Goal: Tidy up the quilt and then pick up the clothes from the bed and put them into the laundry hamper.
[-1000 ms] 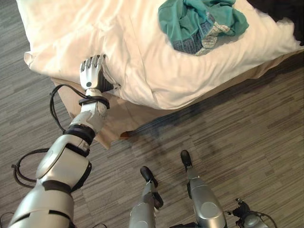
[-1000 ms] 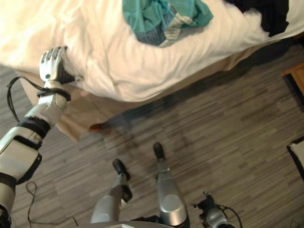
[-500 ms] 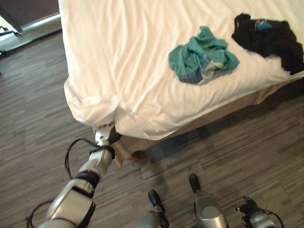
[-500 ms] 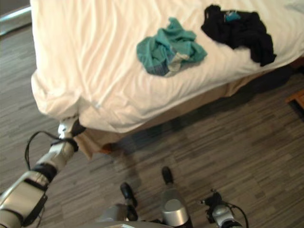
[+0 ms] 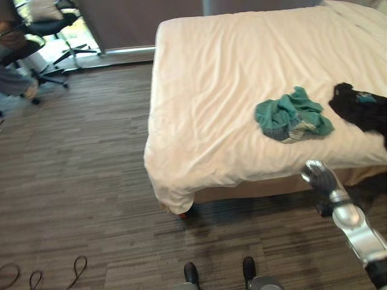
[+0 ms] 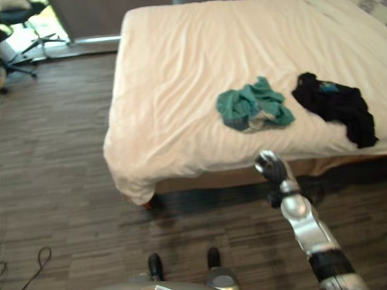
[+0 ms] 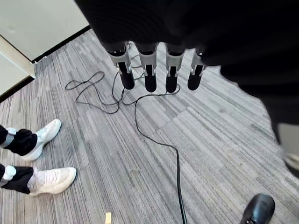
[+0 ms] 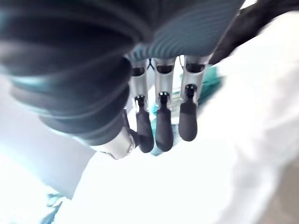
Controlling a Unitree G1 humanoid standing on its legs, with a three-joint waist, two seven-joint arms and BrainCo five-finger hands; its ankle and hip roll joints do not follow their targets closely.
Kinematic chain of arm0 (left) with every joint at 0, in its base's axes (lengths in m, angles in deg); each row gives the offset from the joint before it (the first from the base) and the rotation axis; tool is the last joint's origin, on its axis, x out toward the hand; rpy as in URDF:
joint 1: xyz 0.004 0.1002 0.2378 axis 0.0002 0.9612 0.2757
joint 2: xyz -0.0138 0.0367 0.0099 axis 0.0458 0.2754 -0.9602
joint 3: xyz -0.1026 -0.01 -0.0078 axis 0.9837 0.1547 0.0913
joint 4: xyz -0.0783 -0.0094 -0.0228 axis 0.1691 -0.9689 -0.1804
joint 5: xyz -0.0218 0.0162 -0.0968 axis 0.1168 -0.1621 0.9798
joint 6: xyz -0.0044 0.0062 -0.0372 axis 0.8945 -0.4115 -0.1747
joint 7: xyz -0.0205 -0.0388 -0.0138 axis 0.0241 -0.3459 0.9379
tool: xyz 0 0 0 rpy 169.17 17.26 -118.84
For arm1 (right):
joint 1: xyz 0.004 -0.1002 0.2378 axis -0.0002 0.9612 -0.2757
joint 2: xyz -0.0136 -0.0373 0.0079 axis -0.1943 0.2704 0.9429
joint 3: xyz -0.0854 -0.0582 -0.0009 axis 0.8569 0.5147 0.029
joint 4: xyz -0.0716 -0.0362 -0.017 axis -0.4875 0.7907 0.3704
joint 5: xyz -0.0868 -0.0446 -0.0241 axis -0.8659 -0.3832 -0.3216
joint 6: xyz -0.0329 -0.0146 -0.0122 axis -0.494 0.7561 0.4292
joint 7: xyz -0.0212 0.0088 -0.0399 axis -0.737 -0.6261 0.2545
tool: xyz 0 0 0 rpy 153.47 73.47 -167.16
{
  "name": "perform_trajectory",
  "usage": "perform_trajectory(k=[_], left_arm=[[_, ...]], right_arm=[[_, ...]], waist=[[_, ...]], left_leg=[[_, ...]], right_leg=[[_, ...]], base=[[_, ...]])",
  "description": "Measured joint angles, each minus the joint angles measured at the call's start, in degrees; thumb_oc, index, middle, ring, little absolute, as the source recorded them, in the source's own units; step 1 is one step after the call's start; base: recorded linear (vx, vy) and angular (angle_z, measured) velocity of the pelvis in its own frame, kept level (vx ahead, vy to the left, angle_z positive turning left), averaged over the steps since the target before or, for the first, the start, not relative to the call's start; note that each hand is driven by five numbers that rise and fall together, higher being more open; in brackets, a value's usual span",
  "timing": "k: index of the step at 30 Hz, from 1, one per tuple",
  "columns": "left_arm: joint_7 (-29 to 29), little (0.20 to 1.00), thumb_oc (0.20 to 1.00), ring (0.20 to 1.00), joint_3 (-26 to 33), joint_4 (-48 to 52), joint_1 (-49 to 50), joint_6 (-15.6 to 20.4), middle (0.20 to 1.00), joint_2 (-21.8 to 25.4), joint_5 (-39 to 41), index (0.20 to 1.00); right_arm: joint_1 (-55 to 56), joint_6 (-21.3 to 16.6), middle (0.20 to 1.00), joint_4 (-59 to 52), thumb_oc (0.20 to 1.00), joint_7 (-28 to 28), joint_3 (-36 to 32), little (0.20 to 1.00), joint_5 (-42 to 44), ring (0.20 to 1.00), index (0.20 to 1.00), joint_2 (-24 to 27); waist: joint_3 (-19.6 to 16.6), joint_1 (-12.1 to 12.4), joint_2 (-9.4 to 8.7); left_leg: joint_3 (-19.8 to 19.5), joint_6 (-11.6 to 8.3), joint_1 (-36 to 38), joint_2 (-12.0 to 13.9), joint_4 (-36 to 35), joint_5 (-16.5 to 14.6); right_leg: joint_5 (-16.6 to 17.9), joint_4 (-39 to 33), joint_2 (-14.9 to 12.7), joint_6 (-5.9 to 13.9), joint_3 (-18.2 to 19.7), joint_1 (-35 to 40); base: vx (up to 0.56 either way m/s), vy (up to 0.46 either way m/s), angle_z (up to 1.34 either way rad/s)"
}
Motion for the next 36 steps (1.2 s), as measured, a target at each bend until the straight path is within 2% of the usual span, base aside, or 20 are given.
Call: perform_trajectory(k=[1,2,4,7,8,10,11,12,13,14,15,19,22,24,26,28,29,31,33,36], left_arm=[[0.0,1.000,1.000,1.000,-3.2,3.9,-1.4,0.1,1.000,0.7,0.1,1.000],[0.0,1.000,1.000,1.000,-4.8,5.7,-3.0,0.1,1.000,1.2,0.1,1.000],[-0.4,1.000,1.000,1.000,-8.1,12.0,-9.3,1.3,1.000,2.5,1.1,1.000],[-1.6,1.000,1.000,1.000,-12.4,18.9,-13.2,3.6,1.000,4.9,2.1,1.000],[-1.9,1.000,1.000,1.000,-13.8,19.2,-15.0,4.0,1.000,5.8,2.2,1.000],[-1.9,1.000,1.000,1.000,-13.3,18.6,-16.2,4.2,1.000,5.8,2.2,1.000],[-2.6,1.000,1.000,1.000,-14.4,18.3,-15.9,3.9,1.000,6.1,3.7,1.000],[-2.5,1.000,1.000,1.000,-15.2,18.1,-16.8,4.2,1.000,6.0,4.2,1.000],[-2.6,1.000,1.000,1.000,-15.5,18.2,-18.1,4.3,1.000,5.7,4.5,1.000],[-2.8,1.000,1.000,1.000,-15.7,18.0,-19.6,4.3,1.000,4.8,4.6,1.000],[-3.1,1.000,1.000,1.000,-16.3,18.0,-20.6,4.4,1.000,4.5,4.6,1.000],[-4.2,1.000,1.000,1.000,-16.7,16.2,-22.1,4.4,1.000,3.6,6.0,1.000],[-4.6,1.000,1.000,1.000,-15.4,14.1,-23.2,4.2,1.000,2.6,6.4,1.000],[-4.3,1.000,1.000,1.000,-14.7,10.6,-22.9,4.1,1.000,0.8,6.6,1.000],[-3.8,1.000,1.000,1.000,-14.3,8.3,-22.6,3.8,1.000,-0.7,6.6,1.000],[-3.6,1.000,1.000,1.000,-11.3,6.8,-22.7,3.6,1.000,-2.0,6.6,1.000],[-3.4,1.000,1.000,1.000,-11.1,6.3,-22.3,2.9,1.000,-1.9,6.6,1.000],[-3.4,1.000,1.000,1.000,-11.1,6.5,-21.6,2.4,1.000,-1.8,6.6,1.000],[-3.6,1.000,1.000,1.000,-11.2,6.9,-20.5,2.4,1.000,-1.6,6.5,1.000],[-3.7,1.000,1.000,1.000,-11.7,6.9,-20.5,2.3,1.000,-1.5,6.5,1.000]], right_arm=[[-10.1,-0.6,0.200,0.8,0.200,-0.1,5.8,0.200,1.5,0.200,0.200,-0.1],[-15.7,-0.7,0.200,2.1,0.200,0.1,8.8,0.200,2.6,0.200,0.200,0.0],[-29.8,-0.8,0.200,8.0,0.200,0.7,14.9,0.200,4.9,0.200,0.200,0.2],[-44.0,-1.1,0.200,17.7,0.200,2.3,18.5,0.200,6.8,0.200,0.200,-1.6],[-48.5,-0.9,0.200,21.4,0.200,2.9,19.4,0.200,7.7,0.200,0.200,-1.8],[-48.6,-0.6,0.200,21.5,0.200,3.3,18.6,0.200,8.7,0.200,0.200,-2.0],[-51.3,-1.4,0.200,28.6,0.200,4.1,20.3,0.200,9.2,0.200,0.200,-4.7],[-52.7,-0.6,0.200,32.2,0.200,4.3,20.9,0.200,9.8,0.200,0.200,-5.4],[-52.9,-0.2,0.200,34.7,0.200,4.8,20.7,0.200,10.8,0.200,0.200,-5.8],[-53.3,-0.3,0.200,39.2,0.200,5.4,20.7,0.200,11.1,0.200,0.200,-7.2],[-53.3,-1.3,0.200,40.0,0.200,7.4,19.4,0.200,11.1,0.200,0.200,-8.3],[-51.8,-1.4,0.200,38.0,0.200,8.1,17.9,0.200,11.4,0.200,0.200,-11.9],[-45.5,-0.6,0.200,31.7,0.200,3.5,19.2,0.200,13.3,0.200,0.200,-13.9],[-35.4,1.7,0.200,22.9,0.200,-4.5,26.9,0.200,15.7,0.200,0.200,-16.1],[-26.6,4.0,0.200,19.6,0.200,-11.8,35.0,0.200,18.7,0.200,0.200,-19.8],[-20.0,4.8,0.200,10.8,0.200,-16.0,38.7,0.200,22.1,0.200,0.200,-19.9],[-19.5,3.6,0.200,8.3,0.200,-17.0,39.2,0.200,22.7,0.200,0.200,-19.9],[-20.9,2.5,0.200,5.6,0.200,-16.4,37.4,0.200,22.4,0.200,0.200,-18.7],[-25.2,-0.1,0.200,5.1,0.200,-12.3,31.1,0.200,21.2,0.200,0.200,-15.8],[-31.7,-2.2,0.200,6.0,0.200,-6.9,24.0,0.200,18.8,0.200,0.200,-13.7]], waist=[[0.9,0.2,0.18],[2.1,0.3,0.36],[6.5,2.2,1.08],[10.1,6.1,1.48],[12.0,6.1,1.29],[14.1,7.0,1.47],[14.4,7.4,1.63],[15.0,7.6,2.09],[15.6,8.5,2.42],[16.9,9.2,3.37],[18.3,9.1,3.92],[19.0,7.4,3.72],[18.8,7.3,3.76],[18.6,7.3,3.65],[17.5,7.5,3.94],[17.4,7.7,4.00],[17.1,7.5,3.66],[16.0,7.3,3.58],[13.4,7.3,2.66],[12.8,7.2,1.82]], left_leg=[[-0.6,0.45,-3.9,-0.1,0.0,1.4],[-1.3,0.39,-5.2,-0.1,0.0,2.3],[-1.7,0.33,-7.6,0.1,0.3,4.9],[-1.8,0.25,-11.0,-0.3,0.4,4.9],[-2.1,0.18,-12.1,-0.4,0.4,4.9],[-2.3,0.22,-12.7,-0.4,0.4,5.1],[-3.2,-0.55,-14.0,-0.3,0.6,7.1],[-3.3,-0.48,-15.3,-0.6,0.6,7.0],[-3.4,-0.38,-16.8,-0.9,0.6,7.2],[-4.4,0.37,-17.8,-1.3,0.6,8.9],[-4.7,0.61,-17.9,-1.6,0.6,9.2],[-4.7,0.58,-16.3,-2.6,0.6,9.2],[-4.7,0.34,-13.2,-2.0,0.6,8.9],[-4.7,-0.14,-9.6,-1.1,0.6,8.0],[-5.0,-0.76,-8.5,-0.3,0.6,6.1],[-4.8,-0.75,-7.8,0.1,0.6,6.0],[-4.7,-0.74,-7.4,0.2,0.6,6.0],[-4.6,-0.73,-7.3,0.2,0.3,6.0],[-4.3,-0.89,-8.3,0.1,0.2,5.5],[-4.0,-0.88,-10.0,0.2,0.3,5.3]], right_leg=[[0.2,2.2,-0.1,0.22,0.2,-4.8],[0.4,3.0,-0.1,0.50,0.0,-6.5],[0.5,5.5,-0.1,0.46,-0.5,-9.6],[0.3,8.5,-0.9,0.24,-1.1,-14.1],[0.0,9.2,-1.2,0.00,-1.3,-15.4],[0.0,9.5,-1.4,-0.13,-2.2,-15.5],[-1.2,11.4,-1.5,0.20,-2.4,-17.6],[-1.3,11.9,-1.7,0.25,-2.7,-18.7],[-1.5,12.9,-2.1,0.07,-3.1,-20.5],[-1.8,13.9,-2.5,0.02,-3.7,-21.6],[-2.3,14.8,-2.8,0.15,-4.1,-21.8],[-4.9,18.2,-4.2,0.40,-3.9,-21.7],[-5.7,18.2,-3.7,0.38,-3.8,-18.6],[-6.6,18.5,-2.9,-0.13,-3.8,-15.2],[-8.0,19.2,-2.4,-0.63,-4.3,-14.1],[-8.2,19.9,-2.1,-1.24,-4.7,-13.5],[-8.3,20.4,-2.1,-1.60,-4.6,-13.4],[-8.6,20.9,-2.1,-1.53,-4.4,-13.6],[-9.0,21.6,-2.2,-2.01,-3.7,-15.5],[-9.0,22.6,-1.9,-2.02,-3.0,-18.1]], base=[[-0.22,-0.023,-0.02],[-0.20,-0.026,0.24],[-0.16,-0.023,0.27],[-0.11,-0.016,0.13],[-0.08,-0.029,0.30],[-0.12,-0.050,0.19],[-0.08,-0.038,0.14],[-0.09,-0.031,0.18],[-0.08,-0.016,0.33],[-0.06,-0.010,0.31],[-0.05,0.006,0.25],[0.00,-0.001,0.10],[0.07,-0.012,-0.07],[0.12,-0.028,-0.05],[0.15,-0.019,0.06],[0.07,0.003,0.08],[0.04,0.014,-0.01],[-0.01,0.009,-0.04],[-0.06,0.004,-0.10],[-0.08,-0.021,-0.08]])
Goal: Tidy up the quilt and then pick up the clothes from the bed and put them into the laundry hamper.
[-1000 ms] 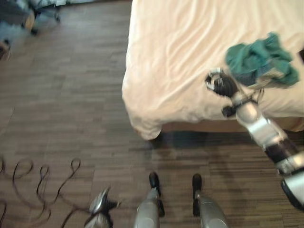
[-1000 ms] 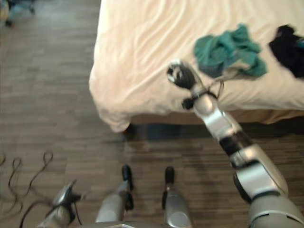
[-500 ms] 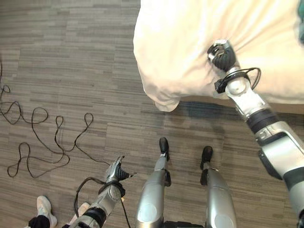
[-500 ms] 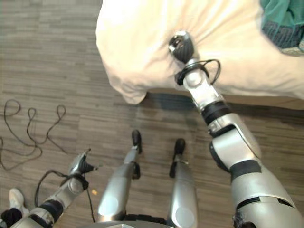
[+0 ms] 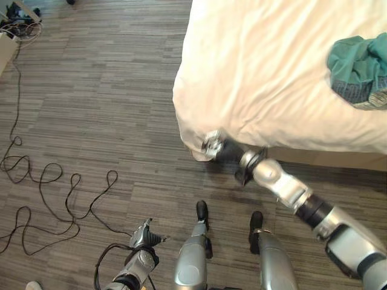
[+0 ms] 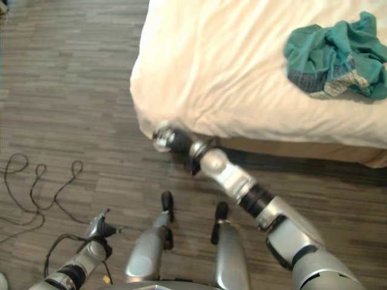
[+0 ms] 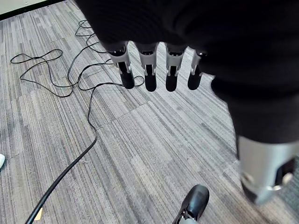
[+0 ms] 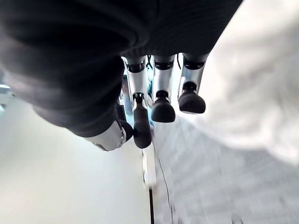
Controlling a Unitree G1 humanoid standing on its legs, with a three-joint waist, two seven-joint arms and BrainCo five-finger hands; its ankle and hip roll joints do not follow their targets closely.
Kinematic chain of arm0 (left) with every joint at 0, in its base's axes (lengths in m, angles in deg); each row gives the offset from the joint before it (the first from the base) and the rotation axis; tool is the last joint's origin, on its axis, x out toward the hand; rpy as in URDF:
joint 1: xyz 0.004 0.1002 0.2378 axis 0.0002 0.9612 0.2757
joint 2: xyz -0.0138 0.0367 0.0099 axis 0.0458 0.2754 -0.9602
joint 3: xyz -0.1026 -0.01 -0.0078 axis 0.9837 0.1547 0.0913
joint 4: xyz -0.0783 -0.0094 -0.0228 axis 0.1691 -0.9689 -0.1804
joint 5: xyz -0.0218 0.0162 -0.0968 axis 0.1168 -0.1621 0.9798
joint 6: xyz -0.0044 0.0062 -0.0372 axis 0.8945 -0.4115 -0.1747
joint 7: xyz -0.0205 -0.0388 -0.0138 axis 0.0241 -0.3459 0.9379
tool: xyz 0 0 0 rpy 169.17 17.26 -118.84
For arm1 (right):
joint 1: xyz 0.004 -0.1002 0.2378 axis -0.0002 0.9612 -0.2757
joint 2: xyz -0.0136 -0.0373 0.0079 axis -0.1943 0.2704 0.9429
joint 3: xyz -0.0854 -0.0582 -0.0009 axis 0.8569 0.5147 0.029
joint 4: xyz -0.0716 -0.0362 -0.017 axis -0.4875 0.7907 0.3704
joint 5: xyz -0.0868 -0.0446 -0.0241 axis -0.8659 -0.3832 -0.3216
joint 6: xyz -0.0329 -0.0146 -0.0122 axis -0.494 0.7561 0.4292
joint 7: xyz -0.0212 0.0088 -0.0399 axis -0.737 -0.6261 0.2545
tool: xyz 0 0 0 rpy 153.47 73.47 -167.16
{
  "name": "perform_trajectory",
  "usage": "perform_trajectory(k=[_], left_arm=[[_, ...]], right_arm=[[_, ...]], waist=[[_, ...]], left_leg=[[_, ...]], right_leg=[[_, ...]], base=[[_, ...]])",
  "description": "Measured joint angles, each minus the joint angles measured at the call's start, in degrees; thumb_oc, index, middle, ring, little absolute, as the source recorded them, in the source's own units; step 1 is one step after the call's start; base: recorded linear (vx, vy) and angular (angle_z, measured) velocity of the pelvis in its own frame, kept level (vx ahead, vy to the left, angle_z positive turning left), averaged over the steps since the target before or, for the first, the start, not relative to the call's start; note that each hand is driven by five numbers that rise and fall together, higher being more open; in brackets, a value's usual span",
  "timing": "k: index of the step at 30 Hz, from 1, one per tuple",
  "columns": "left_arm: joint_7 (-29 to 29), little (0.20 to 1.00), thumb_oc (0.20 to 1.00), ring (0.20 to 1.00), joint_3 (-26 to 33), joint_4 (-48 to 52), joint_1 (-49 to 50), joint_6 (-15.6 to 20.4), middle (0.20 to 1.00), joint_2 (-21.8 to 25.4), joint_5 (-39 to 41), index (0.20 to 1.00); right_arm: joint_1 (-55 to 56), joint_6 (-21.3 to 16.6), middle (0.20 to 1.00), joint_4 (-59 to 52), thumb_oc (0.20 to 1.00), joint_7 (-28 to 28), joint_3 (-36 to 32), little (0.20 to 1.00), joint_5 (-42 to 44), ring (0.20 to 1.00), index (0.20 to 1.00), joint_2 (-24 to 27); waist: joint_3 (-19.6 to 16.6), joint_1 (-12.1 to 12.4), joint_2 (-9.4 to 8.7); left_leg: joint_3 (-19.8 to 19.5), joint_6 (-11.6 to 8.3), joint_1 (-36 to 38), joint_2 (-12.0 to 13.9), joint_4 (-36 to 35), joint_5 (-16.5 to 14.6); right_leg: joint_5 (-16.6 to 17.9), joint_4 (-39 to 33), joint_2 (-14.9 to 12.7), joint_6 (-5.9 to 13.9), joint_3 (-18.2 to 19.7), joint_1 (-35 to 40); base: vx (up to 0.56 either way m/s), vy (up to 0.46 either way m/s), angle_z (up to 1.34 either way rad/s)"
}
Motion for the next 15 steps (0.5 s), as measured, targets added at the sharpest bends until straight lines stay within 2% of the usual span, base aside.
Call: perform_trajectory(k=[4,5,7,9,12,13,14,15], left_arm=[[-0.2,1.000,1.000,1.000,-2.0,0.6,-0.5,0.6,1.000,0.3,0.2,1.000],[-0.2,1.000,1.000,1.000,-2.3,0.6,-0.7,0.6,1.000,0.3,0.2,1.000],[-0.2,1.000,1.000,1.000,-2.5,0.5,-0.7,0.7,1.000,0.2,0.3,1.000],[-0.3,1.000,1.000,1.000,-3.7,-0.3,-0.9,0.7,1.000,0.2,0.4,1.000],[-0.5,1.000,1.000,1.000,-3.8,-0.5,-1.8,0.6,1.000,0.2,1.8,1.000],[-0.5,1.000,1.000,1.000,-3.8,-0.5,-2.2,0.6,1.000,0.2,1.9,1.000],[-0.6,1.000,1.000,1.000,-3.6,-0.4,-2.7,0.6,1.000,0.1,1.9,1.000],[-0.7,1.000,1.000,1.000,-3.4,-0.5,-2.7,0.6,1.000,0.1,2.0,1.000]], right_arm=[[-13.3,0.1,0.200,15.8,0.200,10.4,-4.7,0.200,-8.6,0.200,0.200,3.6],[-14.1,-0.1,0.200,19.2,0.200,11.5,-5.7,0.200,-8.6,0.200,0.200,3.5],[-14.5,2.8,0.200,26.2,0.200,13.7,-6.8,0.200,-8.5,0.200,0.200,5.2],[-15.8,0.9,0.200,30.7,0.200,14.4,-7.1,0.200,-8.4,0.200,0.200,5.2],[-14.6,-1.1,0.200,30.3,0.200,15.0,-10.3,0.200,-8.1,0.200,0.200,4.3],[-14.0,-1.6,0.200,30.1,0.200,15.2,-11.5,0.200,-8.1,0.200,0.200,4.2],[-8.6,-2.0,0.200,27.0,0.200,15.5,-16.2,0.200,-7.7,0.200,0.200,3.4],[-5.3,-1.8,0.200,26.2,0.200,16.1,-17.6,0.200,-7.3,0.200,0.200,2.6]], waist=[[0.1,-0.6,-0.05],[0.2,-0.7,0.01],[2.4,-0.5,0.22],[3.8,-1.2,0.52],[4.4,-2.9,0.83],[4.4,-2.6,0.85],[4.4,-2.6,0.69],[4.4,-2.7,0.47]], left_leg=[[0.9,0.07,-6.7,-0.2,0.6,0.1],[0.8,0.15,-7.6,-0.2,1.0,0.1],[0.9,1.23,-7.8,-0.3,1.5,1.2],[0.9,0.87,-8.2,-0.6,2.7,2.7],[0.8,0.55,-8.3,-1.5,2.9,3.0],[0.7,0.55,-8.0,-1.6,2.9,3.0],[0.6,0.62,-7.1,-1.6,2.9,2.9],[0.3,1.00,-6.3,-1.7,2.9,2.5]], right_leg=[[0.2,3.6,-0.5,0.33,0.5,-8.1],[0.2,4.0,-0.6,0.24,0.3,-9.0],[0.0,5.3,-0.8,-0.57,0.1,-9.4],[-1.7,7.7,-1.4,-0.33,0.7,-10.5],[-2.6,9.5,-2.4,-0.33,0.9,-11.1],[-2.7,9.7,-2.6,-0.36,0.9,-10.8],[-3.2,9.7,-2.8,-0.24,0.6,-9.7],[-3.7,9.8,-2.9,-0.12,0.3,-8.7]], base=[[-0.06,-0.038,0.01],[-0.04,-0.026,0.11],[-0.04,-0.012,0.06],[0.00,-0.004,0.03],[0.04,0.018,0.10],[0.06,0.056,0.13],[0.09,0.058,0.20],[0.14,0.077,0.17]])
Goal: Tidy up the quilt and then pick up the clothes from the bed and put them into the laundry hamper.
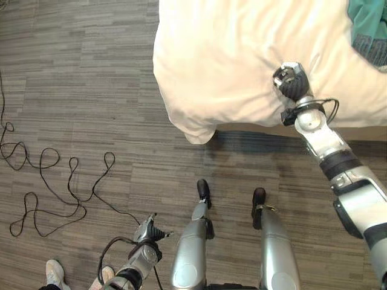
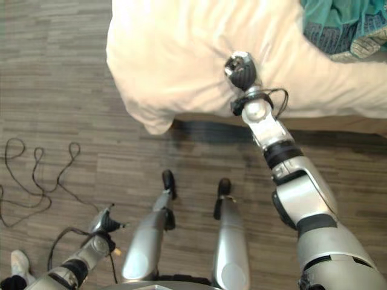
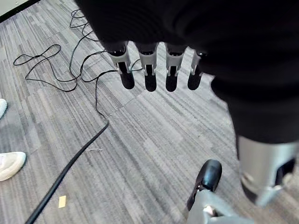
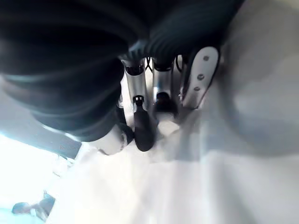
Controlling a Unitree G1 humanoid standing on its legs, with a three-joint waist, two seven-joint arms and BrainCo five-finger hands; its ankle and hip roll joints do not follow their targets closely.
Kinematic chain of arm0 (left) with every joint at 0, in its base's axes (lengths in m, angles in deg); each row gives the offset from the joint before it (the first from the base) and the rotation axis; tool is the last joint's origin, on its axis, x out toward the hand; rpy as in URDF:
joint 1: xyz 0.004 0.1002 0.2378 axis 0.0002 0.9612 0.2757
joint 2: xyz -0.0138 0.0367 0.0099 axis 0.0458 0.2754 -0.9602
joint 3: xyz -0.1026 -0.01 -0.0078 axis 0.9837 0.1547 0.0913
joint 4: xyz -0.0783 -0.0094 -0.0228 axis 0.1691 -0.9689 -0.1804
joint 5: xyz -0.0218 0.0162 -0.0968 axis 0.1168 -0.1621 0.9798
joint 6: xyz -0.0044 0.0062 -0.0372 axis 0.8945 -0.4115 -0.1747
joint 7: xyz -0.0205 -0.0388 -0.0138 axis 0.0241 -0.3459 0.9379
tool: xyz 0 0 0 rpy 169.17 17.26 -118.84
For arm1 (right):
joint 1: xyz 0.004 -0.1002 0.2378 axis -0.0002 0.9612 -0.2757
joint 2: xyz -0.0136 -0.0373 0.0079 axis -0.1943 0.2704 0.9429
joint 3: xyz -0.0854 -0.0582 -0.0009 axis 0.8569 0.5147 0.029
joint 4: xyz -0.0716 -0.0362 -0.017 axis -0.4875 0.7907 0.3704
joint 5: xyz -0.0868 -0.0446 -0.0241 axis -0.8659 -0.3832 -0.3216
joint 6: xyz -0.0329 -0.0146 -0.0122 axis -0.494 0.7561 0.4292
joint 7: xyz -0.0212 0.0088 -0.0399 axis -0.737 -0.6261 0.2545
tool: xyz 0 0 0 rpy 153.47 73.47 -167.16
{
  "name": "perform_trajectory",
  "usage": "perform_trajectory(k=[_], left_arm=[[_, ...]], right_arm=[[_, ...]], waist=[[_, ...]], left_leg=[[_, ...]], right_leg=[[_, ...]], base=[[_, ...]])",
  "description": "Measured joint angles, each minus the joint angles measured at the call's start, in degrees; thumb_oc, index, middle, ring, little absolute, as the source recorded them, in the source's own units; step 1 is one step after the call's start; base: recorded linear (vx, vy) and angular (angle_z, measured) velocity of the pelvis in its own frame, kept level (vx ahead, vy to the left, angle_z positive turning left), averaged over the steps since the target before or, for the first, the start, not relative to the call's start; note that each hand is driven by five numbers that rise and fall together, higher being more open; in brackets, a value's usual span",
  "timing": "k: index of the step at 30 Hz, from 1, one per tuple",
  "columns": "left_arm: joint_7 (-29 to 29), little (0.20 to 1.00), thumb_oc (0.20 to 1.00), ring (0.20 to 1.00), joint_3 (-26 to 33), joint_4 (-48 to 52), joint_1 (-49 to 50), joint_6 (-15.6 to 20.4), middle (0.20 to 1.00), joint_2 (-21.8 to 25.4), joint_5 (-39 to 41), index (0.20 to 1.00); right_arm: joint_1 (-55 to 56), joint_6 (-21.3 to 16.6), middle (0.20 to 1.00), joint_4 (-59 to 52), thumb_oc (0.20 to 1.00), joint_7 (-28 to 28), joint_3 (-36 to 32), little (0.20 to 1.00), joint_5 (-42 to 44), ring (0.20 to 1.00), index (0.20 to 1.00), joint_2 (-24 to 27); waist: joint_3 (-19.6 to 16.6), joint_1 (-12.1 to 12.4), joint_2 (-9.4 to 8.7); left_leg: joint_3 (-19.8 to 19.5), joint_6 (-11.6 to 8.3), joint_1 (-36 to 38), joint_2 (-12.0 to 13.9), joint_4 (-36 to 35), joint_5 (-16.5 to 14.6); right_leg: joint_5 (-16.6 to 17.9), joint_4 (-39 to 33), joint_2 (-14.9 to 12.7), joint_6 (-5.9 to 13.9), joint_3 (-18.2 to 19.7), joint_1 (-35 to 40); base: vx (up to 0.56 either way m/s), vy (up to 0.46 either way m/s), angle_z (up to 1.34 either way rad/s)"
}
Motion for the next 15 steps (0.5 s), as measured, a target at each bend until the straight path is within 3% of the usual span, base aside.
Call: perform_trajectory(k=[2,4,5,6,7,8,9,10,11,12,13,14,15], left_arm=[[0.0,1.000,1.000,1.000,0.5,0.0,-0.1,-0.8,1.000,-0.5,-0.1,1.000],[0.2,1.000,1.000,1.000,1.2,-0.1,0.7,-1.6,1.000,-0.9,-0.2,1.000],[0.5,1.000,1.000,1.000,1.5,-0.2,0.2,-2.5,1.000,-1.5,-1.1,1.000],[0.6,1.000,1.000,1.000,3.0,-1.4,2.9,-3.2,1.000,-2.5,-2.2,1.000],[0.9,1.000,1.000,1.000,2.7,-1.4,3.9,-3.5,1.000,-3.1,-3.1,1.000],[1.6,1.000,1.000,1.000,1.7,-2.7,4.0,-4.3,1.000,-3.6,-3.4,1.000],[2.3,1.000,1.000,1.000,2.5,-4.0,5.3,-4.2,1.000,-4.1,-4.1,1.000],[3.4,1.000,1.000,1.000,2.4,-5.6,5.6,-5.0,1.000,-4.5,-5.5,1.000],[4.1,1.000,1.000,1.000,2.6,-7.3,5.6,-5.3,1.000,-4.6,-6.2,1.000],[4.3,1.000,1.000,1.000,2.8,-6.8,4.8,-4.8,1.000,-4.9,-7.2,1.000],[4.6,1.000,1.000,1.000,2.9,-6.7,5.4,-4.6,1.000,-3.3,-7.7,1.000],[4.7,1.000,1.000,1.000,2.4,-6.2,5.4,-4.5,1.000,-2.9,-8.0,1.000],[5.2,1.000,1.000,1.000,2.6,-5.9,5.4,-4.1,1.000,-2.1,-8.7,1.000]], right_arm=[[8.1,0.3,0.200,-3.6,0.200,-0.1,-3.4,0.200,0.0,0.200,0.200,-1.1],[20.4,2.1,0.200,-7.0,0.200,-0.6,-7.6,0.200,0.1,0.200,0.200,-3.1],[30.2,3.0,0.200,-5.3,0.200,-2.2,-10.2,0.200,1.3,0.200,0.200,-4.5],[40.0,3.8,0.200,-4.4,0.200,-2.4,-14.8,0.200,2.0,0.200,0.200,-7.3],[47.2,5.4,0.200,-3.3,0.200,-2.8,-14.5,0.200,2.4,0.200,0.200,-7.4],[52.6,5.0,0.200,-3.1,0.200,-3.1,-14.2,0.200,2.4,0.200,0.200,-6.8],[55.6,4.8,0.831,-1.4,0.831,-3.9,-15.7,0.831,2.3,0.831,0.831,-6.8],[61.6,6.0,1.000,3.6,1.000,-4.5,-14.4,1.000,2.3,1.000,1.000,-6.6],[65.2,6.2,1.000,5.6,1.000,-4.9,-13.5,1.000,2.3,1.000,1.000,-6.2],[66.2,6.7,1.000,7.9,1.000,-5.7,-12.3,1.000,1.8,1.000,1.000,-7.4],[64.6,8.0,1.000,11.8,1.000,-7.1,-10.3,1.000,1.0,1.000,1.000,-7.4],[63.4,8.1,1.000,12.6,1.000,-7.9,-9.5,1.000,-0.2,1.000,1.000,-7.7],[61.1,8.1,1.000,13.1,1.000,-8.9,-8.9,1.000,-1.5,1.000,1.000,-9.1]], waist=[[0.1,-0.4,-0.93],[0.0,-0.3,-1.18],[0.1,-1.4,-1.87],[-0.2,-2.5,-1.76],[-0.9,-5.4,-3.05],[-1.5,-6.8,-3.20],[-2.6,-7.4,-3.45],[-7.5,-10.6,-4.89],[-10.4,-12.3,-5.28],[-11.6,-13.8,-6.22],[-12.6,-13.8,-7.18],[-13.1,-14.0,-7.08],[-13.6,-13.2,-7.20]], left_leg=[[-0.1,-0.85,1.3,0.0,0.0,-0.9],[0.1,-0.47,3.5,0.1,-0.4,-1.3],[1.3,-1.01,6.0,0.2,-0.8,-2.2],[2.6,-0.23,10.0,0.5,-1.4,-2.3],[3.9,-1.14,13.2,0.4,-1.6,-4.5],[4.4,-0.93,15.3,0.4,-1.0,-5.3],[5.4,-0.56,17.1,0.4,-1.3,-6.1],[7.3,-1.62,19.8,0.3,-2.3,-7.9],[8.2,-1.16,20.7,0.5,-2.5,-8.2],[9.6,-2.12,23.2,0.4,-2.8,-9.0],[12.4,-1.53,25.0,0.4,-2.8,-8.8],[15.3,-2.48,26.1,1.3,-2.8,-9.5],[18.8,-2.58,27.4,2.1,-2.7,-10.2]], right_leg=[[-0.7,-0.4,0.0,0.24,0.3,1.2],[-0.7,-1.6,0.1,0.25,0.1,3.9],[-0.8,-3.8,0.4,0.05,0.7,6.5],[-0.1,-6.1,0.5,1.11,0.2,11.4],[-0.6,-8.3,0.9,1.40,1.8,14.7],[-0.3,-10.2,1.1,1.83,2.5,17.4],[0.0,-11.2,1.1,2.31,2.8,19.3],[0.3,-14.2,1.9,2.88,5.4,21.0],[1.1,-16.2,2.3,3.71,6.0,23.3],[1.4,-16.7,2.7,4.00,6.6,23.6],[2.5,-17.3,3.2,3.44,9.2,23.6],[3.9,-17.5,3.9,3.42,9.9,22.6],[5.8,-18.5,3.4,3.15,7.8,21.0]], base=[[0.11,0.047,0.04],[0.19,0.089,-0.08],[0.30,0.145,-0.19],[0.26,0.120,-0.35],[0.26,0.120,-0.38],[0.23,0.094,-0.44],[0.14,0.060,-0.72],[0.25,0.069,-0.78],[0.13,0.014,-0.93],[0.16,-0.005,-1.03],[0.06,-0.014,-1.41],[0.12,-0.106,-2.22],[0.10,-0.135,-1.89]])
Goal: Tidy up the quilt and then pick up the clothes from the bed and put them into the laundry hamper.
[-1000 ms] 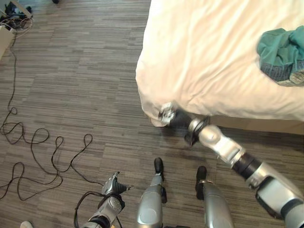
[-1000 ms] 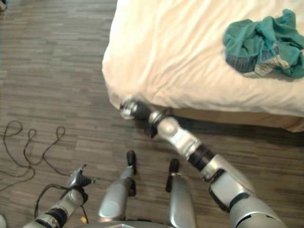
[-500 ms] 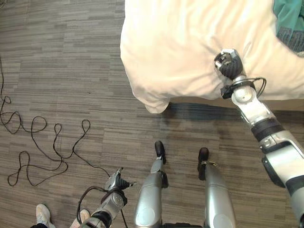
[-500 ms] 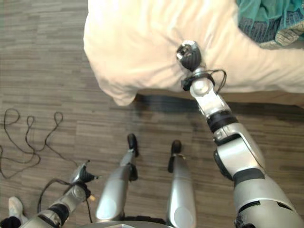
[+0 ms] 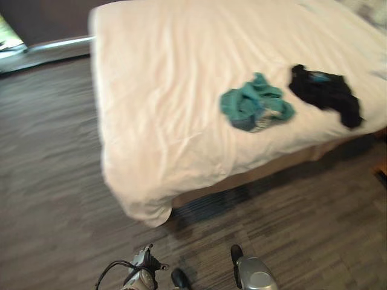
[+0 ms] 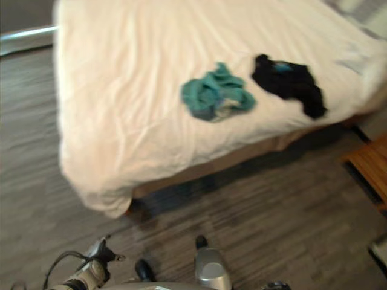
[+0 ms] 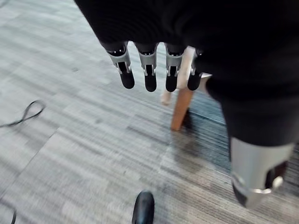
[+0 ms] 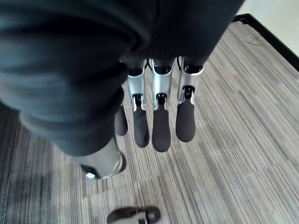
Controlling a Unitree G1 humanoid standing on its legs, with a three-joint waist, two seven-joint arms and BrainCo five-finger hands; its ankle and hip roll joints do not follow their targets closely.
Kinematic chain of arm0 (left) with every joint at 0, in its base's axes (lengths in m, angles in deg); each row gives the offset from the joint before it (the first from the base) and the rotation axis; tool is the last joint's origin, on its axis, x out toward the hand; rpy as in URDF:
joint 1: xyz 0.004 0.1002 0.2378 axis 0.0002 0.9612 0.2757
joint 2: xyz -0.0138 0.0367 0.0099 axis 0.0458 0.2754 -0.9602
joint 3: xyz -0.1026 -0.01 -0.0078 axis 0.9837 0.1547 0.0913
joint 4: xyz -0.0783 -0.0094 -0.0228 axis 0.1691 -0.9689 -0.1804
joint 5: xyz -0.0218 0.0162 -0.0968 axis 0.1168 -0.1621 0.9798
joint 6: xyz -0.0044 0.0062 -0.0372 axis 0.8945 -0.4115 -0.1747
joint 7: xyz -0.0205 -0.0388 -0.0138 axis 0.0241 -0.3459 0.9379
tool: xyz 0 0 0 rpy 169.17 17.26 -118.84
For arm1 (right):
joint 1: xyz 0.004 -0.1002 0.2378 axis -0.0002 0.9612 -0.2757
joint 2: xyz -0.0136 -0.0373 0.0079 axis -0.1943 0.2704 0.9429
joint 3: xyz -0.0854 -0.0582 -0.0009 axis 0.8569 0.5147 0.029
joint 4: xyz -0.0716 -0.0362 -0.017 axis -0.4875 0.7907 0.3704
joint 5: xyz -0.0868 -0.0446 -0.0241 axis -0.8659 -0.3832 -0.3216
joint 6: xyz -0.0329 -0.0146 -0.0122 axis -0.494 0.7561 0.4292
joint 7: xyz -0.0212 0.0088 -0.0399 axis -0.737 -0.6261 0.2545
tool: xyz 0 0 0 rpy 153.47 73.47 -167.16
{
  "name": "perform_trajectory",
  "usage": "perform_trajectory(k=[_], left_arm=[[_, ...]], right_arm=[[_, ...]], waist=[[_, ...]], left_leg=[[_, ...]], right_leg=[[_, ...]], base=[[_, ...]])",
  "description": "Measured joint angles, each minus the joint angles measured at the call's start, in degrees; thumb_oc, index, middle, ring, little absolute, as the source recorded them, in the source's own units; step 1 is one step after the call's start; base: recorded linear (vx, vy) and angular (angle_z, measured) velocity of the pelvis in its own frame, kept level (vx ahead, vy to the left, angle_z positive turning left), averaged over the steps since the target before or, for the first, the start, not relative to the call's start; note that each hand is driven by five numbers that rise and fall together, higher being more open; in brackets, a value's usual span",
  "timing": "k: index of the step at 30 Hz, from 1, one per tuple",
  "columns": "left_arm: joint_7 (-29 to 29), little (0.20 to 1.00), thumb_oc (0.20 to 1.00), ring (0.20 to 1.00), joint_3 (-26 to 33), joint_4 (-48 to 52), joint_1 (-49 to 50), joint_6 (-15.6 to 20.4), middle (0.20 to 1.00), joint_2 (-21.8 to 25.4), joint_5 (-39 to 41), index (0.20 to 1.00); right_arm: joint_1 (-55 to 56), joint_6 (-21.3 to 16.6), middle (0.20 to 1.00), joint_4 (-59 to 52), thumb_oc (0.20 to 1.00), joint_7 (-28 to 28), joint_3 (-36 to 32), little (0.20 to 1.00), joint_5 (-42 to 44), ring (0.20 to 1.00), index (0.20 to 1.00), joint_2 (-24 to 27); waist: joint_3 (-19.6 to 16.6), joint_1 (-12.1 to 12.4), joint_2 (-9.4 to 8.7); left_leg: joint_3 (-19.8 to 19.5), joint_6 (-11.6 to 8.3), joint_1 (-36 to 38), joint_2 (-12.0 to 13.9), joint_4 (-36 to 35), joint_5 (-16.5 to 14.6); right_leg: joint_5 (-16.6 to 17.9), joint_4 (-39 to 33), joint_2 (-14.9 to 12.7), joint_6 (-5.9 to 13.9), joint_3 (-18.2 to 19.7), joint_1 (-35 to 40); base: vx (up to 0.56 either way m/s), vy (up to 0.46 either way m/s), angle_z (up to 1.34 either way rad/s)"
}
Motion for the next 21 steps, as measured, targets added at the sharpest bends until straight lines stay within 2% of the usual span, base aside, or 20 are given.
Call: perform_trajectory(k=[1,2,3,4,6,7,8,9,10,11,12,13,14,16,17,18,19,20,21], left_arm=[[0.3,1.000,1.000,1.000,0.5,0.4,0.0,-0.2,1.000,-0.4,0.0,1.000],[0.6,1.000,1.000,1.000,0.2,1.6,0.8,0.1,1.000,1.0,0.0,1.000],[0.6,1.000,1.000,1.000,0.1,1.5,1.4,0.3,1.000,1.2,0.0,1.000],[0.9,1.000,1.000,1.000,0.2,1.3,1.2,0.2,1.000,0.9,0.1,1.000],[1.4,1.000,1.000,1.000,-0.7,0.5,1.3,0.7,1.000,1.2,-0.2,1.000],[1.6,1.000,1.000,1.000,-0.5,-0.4,1.9,0.7,1.000,1.1,-0.5,1.000],[1.8,1.000,1.000,1.000,1.6,0.4,3.4,0.6,1.000,1.4,-0.4,1.000],[1.7,1.000,1.000,1.000,0.6,-0.4,4.4,0.4,1.000,1.7,-0.4,1.000],[1.7,1.000,1.000,1.000,1.3,-0.4,6.4,0.5,1.000,0.9,-0.2,1.000],[1.6,1.000,1.000,1.000,0.9,-0.2,7.0,0.6,1.000,0.2,0.5,1.000],[1.3,1.000,1.000,1.000,1.0,1.8,6.8,1.6,1.000,-0.2,1.7,1.000],[1.2,1.000,1.000,1.000,2.3,4.5,7.4,1.0,1.000,-0.3,2.5,1.000],[0.8,1.000,1.000,1.000,2.5,3.9,7.0,1.7,1.000,-0.4,2.6,1.000],[0.4,1.000,1.000,1.000,2.2,2.4,4.8,1.6,1.000,-0.6,3.2,1.000],[-0.2,1.000,1.000,1.000,1.0,2.6,2.4,2.1,1.000,-0.5,3.6,1.000],[-0.3,1.000,1.000,1.000,0.1,2.5,0.8,2.6,1.000,-0.7,3.6,1.000],[-0.3,1.000,1.000,1.000,-0.1,2.5,0.1,2.6,1.000,-0.9,3.6,1.000],[-0.3,1.000,1.000,1.000,0.1,1.8,-1.1,2.5,1.000,-1.9,3.6,1.000],[-0.3,1.000,1.000,1.000,0.3,1.4,-0.8,2.5,1.000,-2.5,3.6,1.000]], right_arm=[[-0.6,-0.3,1.000,0.2,1.000,-0.1,0.2,1.000,-1.0,1.000,1.000,0.0],[-3.4,-0.2,1.000,1.4,1.000,-0.6,0.8,1.000,-2.1,1.000,1.000,-2.0],[-4.6,-0.3,1.000,1.4,1.000,-1.0,1.3,1.000,-2.6,1.000,1.000,-2.8],[-4.7,-0.5,1.000,1.9,1.000,-0.5,0.9,1.000,-3.3,1.000,1.000,-3.1],[-6.1,-0.6,1.000,4.6,1.000,-0.9,0.7,1.000,-3.7,1.000,1.000,-2.9],[-6.3,-0.5,1.000,5.6,1.000,-1.0,0.4,1.000,-3.8,1.000,1.000,-2.7],[-7.3,-0.8,1.000,8.7,1.000,-0.8,-1.8,1.000,-4.1,1.000,1.000,-3.7],[-8.4,-0.8,1.000,11.6,1.000,-0.5,-1.1,1.000,-4.1,1.000,1.000,-3.6],[-9.1,-0.2,1.000,11.8,1.000,-0.3,-0.9,1.000,-4.1,1.000,1.000,-2.7],[-9.4,-0.1,1.000,12.3,1.000,0.0,-0.6,1.000,-4.2,1.000,1.000,-2.1],[-10.8,0.5,1.000,13.3,1.000,0.4,1.5,1.000,-4.3,1.000,1.000,-1.7],[-12.6,0.8,1.000,13.8,1.000,0.5,3.1,1.000,-4.9,1.000,1.000,-1.6],[-13.8,1.1,1.000,13.7,1.000,0.5,3.4,1.000,-5.9,1.000,1.000,-1.4],[-13.7,1.0,1.000,13.7,1.000,0.7,3.4,1.000,-6.3,1.000,1.000,-1.9],[-13.0,1.1,1.000,13.8,1.000,0.9,3.9,1.000,-6.3,1.000,1.000,-2.2],[-12.8,1.3,1.000,14.0,1.000,1.5,4.2,1.000,-6.3,1.000,1.000,-2.0],[-13.1,1.3,1.000,14.0,1.000,1.7,4.1,1.000,-6.3,1.000,1.000,-1.8],[-13.5,1.2,1.000,14.0,1.000,1.8,3.4,1.000,-6.3,1.000,1.000,-1.3],[-13.4,1.2,1.000,14.0,1.000,1.8,3.4,1.000,-6.3,1.000,1.000,-1.0]], waist=[[0.0,-0.9,1.08],[-0.7,0.5,1.57],[-0.9,0.9,2.15],[-1.5,-0.1,3.62],[-2.4,-0.6,4.58],[-2.9,0.4,4.63],[-3.1,1.7,3.33],[-3.5,4.3,2.58],[-3.7,4.3,2.32],[-3.8,4.5,1.33],[-4.1,7.2,0.15],[-3.8,6.9,-1.91],[-3.5,8.8,-2.54],[-3.3,8.4,-2.40],[-3.3,8.7,-1.98],[-3.2,8.8,-1.40],[-3.2,9.0,-0.53],[-2.5,8.7,1.29],[-2.4,8.6,2.01]], left_leg=[[1.7,-1.15,0.4,1.6,0.1,-1.4],[6.2,-1.23,2.5,1.3,0.1,-1.8],[7.1,-1.38,3.3,1.5,0.0,-2.0],[7.1,-1.70,3.5,2.8,0.7,-2.7],[8.4,-1.87,3.8,4.8,2.8,-2.8],[8.0,-1.45,4.4,7.1,7.1,-2.1],[5.7,-1.59,4.1,9.3,14.3,-1.8],[4.9,-0.34,2.6,12.2,24.0,-0.9],[-3.1,0.07,-1.2,13.9,34.1,2.3],[-12.2,0.02,-4.5,10.0,38.1,0.2],[-17.9,-0.99,-6.3,1.7,36.7,-5.1],[-23.8,-0.91,-9.4,-4.2,36.3,-9.2],[-26.8,0.35,-10.9,-8.3,30.5,-10.9],[-27.6,0.48,-12.1,-8.3,23.0,-10.8],[-30.1,0.02,-13.9,-8.7,13.2,-7.8],[-31.7,-0.25,-15.7,-9.1,6.7,-3.5],[-33.7,-0.44,-15.9,-9.7,0.9,-1.0],[-32.0,1.43,-16.8,-9.5,-0.1,1.7],[-31.0,2.60,-16.6,-9.5,-0.1,2.5]], right_leg=[[-0.7,0.5,-0.7,-0.41,-5.5,-0.5],[-0.7,3.5,-6.2,-0.19,-20.8,-1.5],[0.1,3.7,-8.1,-0.49,-24.8,-1.4],[-0.2,4.8,-7.9,-1.00,-29.0,-2.0],[-1.5,5.0,-5.0,-3.22,-26.2,-2.2],[-2.0,3.6,-2.4,-3.85,-24.0,-1.6],[-2.4,3.1,0.0,-5.53,-20.2,-0.9],[-2.1,1.6,1.9,-7.72,-16.2,0.1],[-1.6,-1.3,4.1,-8.97,-13.5,2.8],[0.4,-2.1,4.3,-10.41,-10.3,2.8],[3.0,-4.1,5.1,-10.23,-5.0,3.0],[4.6,-7.1,5.2,-10.58,-0.3,3.8],[5.2,-10.6,5.0,-8.28,3.9,5.7],[6.6,-15.1,6.3,-8.05,5.0,9.8],[5.7,-17.4,7.8,-8.86,7.2,12.3],[5.4,-18.2,8.4,-9.30,8.7,13.6],[5.1,-18.2,8.9,-9.68,10.1,13.9],[4.5,-18.2,10.0,-10.33,12.8,15.3],[3.9,-18.1,10.4,-10.58,14.0,16.4]], base=[[0.14,-0.267,-2.39],[0.09,-0.263,-1.71],[0.18,-0.382,-1.72],[0.23,-0.340,-0.91],[0.25,-0.316,-0.76],[0.29,-0.351,-1.28],[0.39,-0.391,-2.03],[0.21,-0.164,-2.09],[0.13,-0.073,-1.70],[0.22,0.028,-2.04],[0.28,0.070,-1.91],[0.38,0.104,-2.64],[0.30,0.113,-1.64],[0.28,0.096,-1.08],[0.34,0.100,-1.00],[0.44,0.142,-1.21],[0.37,0.124,-1.19],[0.49,0.150,-1.10],[0.38,0.107,-0.98]])
